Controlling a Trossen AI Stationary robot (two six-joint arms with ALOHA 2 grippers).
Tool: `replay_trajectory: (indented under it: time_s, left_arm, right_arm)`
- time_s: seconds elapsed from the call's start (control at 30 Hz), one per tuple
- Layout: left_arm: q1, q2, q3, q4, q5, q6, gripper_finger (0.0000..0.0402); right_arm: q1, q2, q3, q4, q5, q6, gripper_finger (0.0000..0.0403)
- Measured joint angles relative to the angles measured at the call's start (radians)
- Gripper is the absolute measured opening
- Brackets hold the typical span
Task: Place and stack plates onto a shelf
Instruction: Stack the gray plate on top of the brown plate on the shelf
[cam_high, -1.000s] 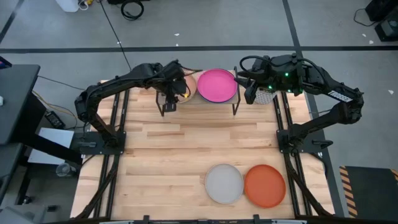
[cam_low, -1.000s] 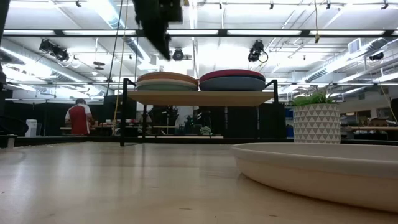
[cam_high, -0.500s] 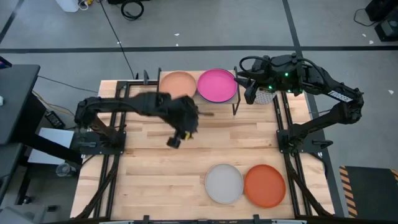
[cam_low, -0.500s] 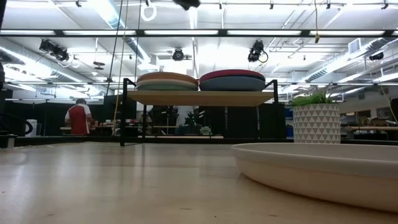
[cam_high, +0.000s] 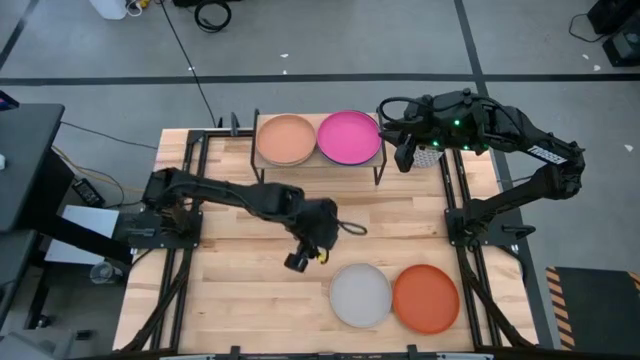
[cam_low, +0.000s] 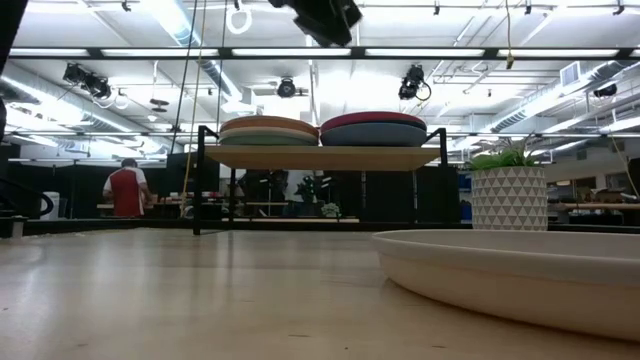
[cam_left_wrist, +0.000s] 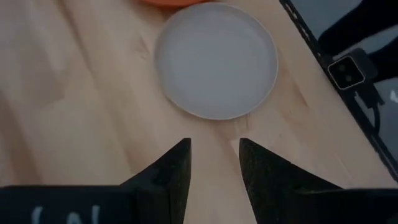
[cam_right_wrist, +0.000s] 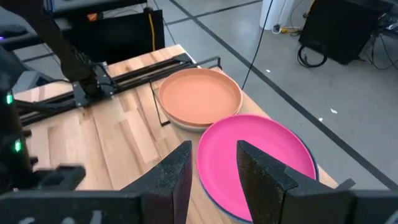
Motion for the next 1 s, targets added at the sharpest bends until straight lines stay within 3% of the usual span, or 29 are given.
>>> replay_trajectory:
  time_s: [0.67,0.83,1.0]
  left_arm:
    - [-0.196,0.267,0.000,0.276,0.002,0.390,0.0142]
    - [-0.227,0.326,0.000,0.312,0.002,0.496,0.0142]
    - [-0.243,0.368,0.000,0.365,-0.025,0.473,0.0142]
  right_arm:
    - [-0.003,0.000,0.000,-0.065,-0.001,-0.040,0.0132]
    - [-0.002,0.000,0.000,-0.064,-0.057,-0.041,0.0132]
    - [0.008,0.000,0.000,-0.062,-0.100,-0.055,0.0132]
